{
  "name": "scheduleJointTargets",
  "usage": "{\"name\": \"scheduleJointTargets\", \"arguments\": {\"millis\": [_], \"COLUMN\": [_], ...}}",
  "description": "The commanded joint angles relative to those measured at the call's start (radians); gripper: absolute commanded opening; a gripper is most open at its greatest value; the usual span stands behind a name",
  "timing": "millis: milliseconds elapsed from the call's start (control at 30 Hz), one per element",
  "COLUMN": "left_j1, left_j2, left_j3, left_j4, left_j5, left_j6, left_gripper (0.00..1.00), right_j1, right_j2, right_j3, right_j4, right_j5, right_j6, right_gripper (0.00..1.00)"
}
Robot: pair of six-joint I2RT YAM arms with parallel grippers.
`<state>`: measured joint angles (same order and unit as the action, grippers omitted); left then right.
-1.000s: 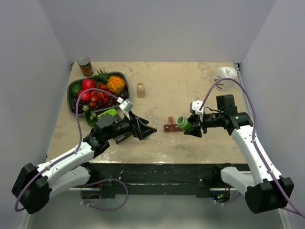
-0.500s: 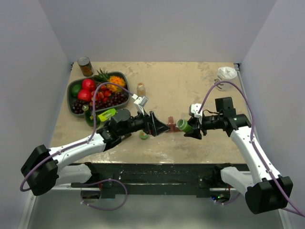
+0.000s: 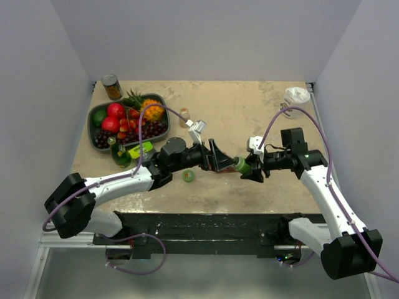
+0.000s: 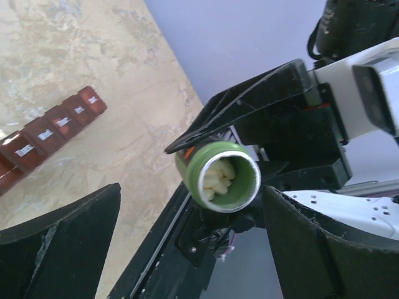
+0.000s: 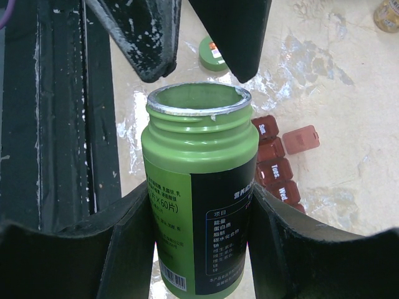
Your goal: Sort the pills into containers
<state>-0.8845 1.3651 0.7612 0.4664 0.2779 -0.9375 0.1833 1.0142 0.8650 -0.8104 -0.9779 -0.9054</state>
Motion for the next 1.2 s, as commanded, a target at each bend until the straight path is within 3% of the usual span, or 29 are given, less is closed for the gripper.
{"name": "scheduleJointTargets", "arguments": {"millis": [0, 167, 333, 433, 467, 600, 733, 1167], "left_j1": [-0.019, -0.041, -0.057, -0.059, -0.059, -0.057, -0.047, 0.002], "left_j2": [0.026, 0.075, 0.103, 0.112, 0.112, 0.104, 0.083, 0.04], "left_j3": [0.062, 0.107, 0.148, 0.15, 0.15, 0.136, 0.106, 0.001], "left_j4": [0.1, 0.077, 0.026, 0.02, 0.018, 0.011, -0.008, -0.005], "left_j5": [0.017, 0.024, 0.01, 0.023, 0.027, 0.044, 0.024, 0.012], "left_j6": [-0.04, -0.037, -0.009, -0.006, -0.003, 0.006, 0.017, -0.011], "left_gripper": [0.99, 0.99, 0.91, 0.77, 0.64, 0.35, 0.19, 0.11], "right_j1": [0.005, 0.008, 0.01, 0.01, 0.01, 0.008, 0.008, 0.004], "right_j2": [-0.011, -0.006, -0.008, -0.009, -0.011, -0.011, -0.009, 0.009], "right_j3": [0.002, 0.003, 0.0, 0.0, 0.0, 0.003, 0.009, 0.028], "right_j4": [0.039, 0.043, 0.051, 0.056, 0.059, 0.063, 0.048, 0.03], "right_j5": [-0.015, -0.013, -0.013, -0.015, -0.016, -0.028, -0.051, -0.096], "right_j6": [0.003, 0.006, 0.013, 0.017, 0.025, 0.037, 0.03, 0.02], "right_gripper": [0.0, 0.0, 0.0, 0.0, 0.0, 0.0, 0.0, 0.0]}}
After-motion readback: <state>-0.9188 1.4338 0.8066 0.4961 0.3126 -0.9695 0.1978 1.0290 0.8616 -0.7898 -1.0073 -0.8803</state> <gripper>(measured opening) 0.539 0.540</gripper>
